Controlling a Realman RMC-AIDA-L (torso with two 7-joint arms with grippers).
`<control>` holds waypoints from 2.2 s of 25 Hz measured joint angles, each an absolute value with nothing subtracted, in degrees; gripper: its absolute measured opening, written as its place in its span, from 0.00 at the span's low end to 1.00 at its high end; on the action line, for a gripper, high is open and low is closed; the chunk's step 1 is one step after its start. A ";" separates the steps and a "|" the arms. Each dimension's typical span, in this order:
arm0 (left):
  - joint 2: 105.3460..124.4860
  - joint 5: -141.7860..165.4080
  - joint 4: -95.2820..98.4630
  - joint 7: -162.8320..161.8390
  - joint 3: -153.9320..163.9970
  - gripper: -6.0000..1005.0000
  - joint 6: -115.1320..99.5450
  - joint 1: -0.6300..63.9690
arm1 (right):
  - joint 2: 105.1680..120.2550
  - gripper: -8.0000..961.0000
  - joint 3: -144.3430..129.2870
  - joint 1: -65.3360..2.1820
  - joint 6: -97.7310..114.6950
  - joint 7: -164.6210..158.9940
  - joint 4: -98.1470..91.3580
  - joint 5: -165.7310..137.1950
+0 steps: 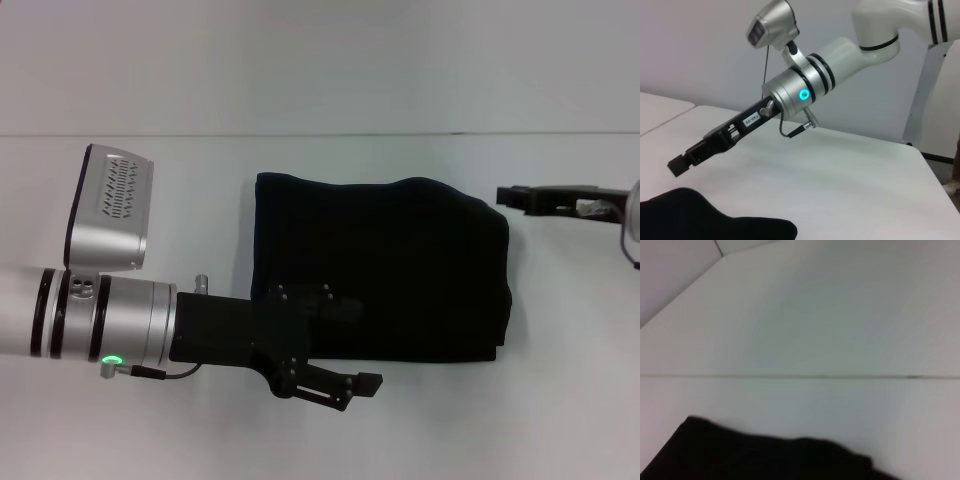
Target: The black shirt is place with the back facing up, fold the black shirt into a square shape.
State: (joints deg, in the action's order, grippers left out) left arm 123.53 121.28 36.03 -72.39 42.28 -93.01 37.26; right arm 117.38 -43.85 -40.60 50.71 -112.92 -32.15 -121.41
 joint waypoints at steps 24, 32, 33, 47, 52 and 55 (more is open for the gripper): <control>123.17 120.86 36.20 -74.21 42.37 0.93 -90.22 37.07 | 109.93 0.82 -40.61 -35.77 79.45 -117.87 -24.72 -118.23; 123.14 124.68 36.48 -73.31 43.55 0.93 -90.61 36.91 | 110.15 0.82 -40.70 -35.98 80.50 -121.09 -23.74 -122.55; 123.15 124.73 36.48 -73.31 43.66 0.93 -90.53 36.92 | 110.22 0.82 -40.70 -36.11 80.52 -121.50 -23.73 -123.04; 123.31 124.80 36.21 -73.31 43.34 0.93 -90.25 36.92 | 111.46 0.67 -40.67 -36.79 78.51 -122.80 -23.45 -124.05; 123.31 124.81 36.21 -73.30 43.33 0.93 -90.19 36.92 | 111.96 0.63 -40.69 -37.17 76.94 -123.28 -22.78 -124.10; 123.25 124.81 36.16 -73.30 43.32 0.93 -90.13 36.92 | 112.13 0.60 -40.69 -37.07 76.41 -123.89 -22.70 -124.10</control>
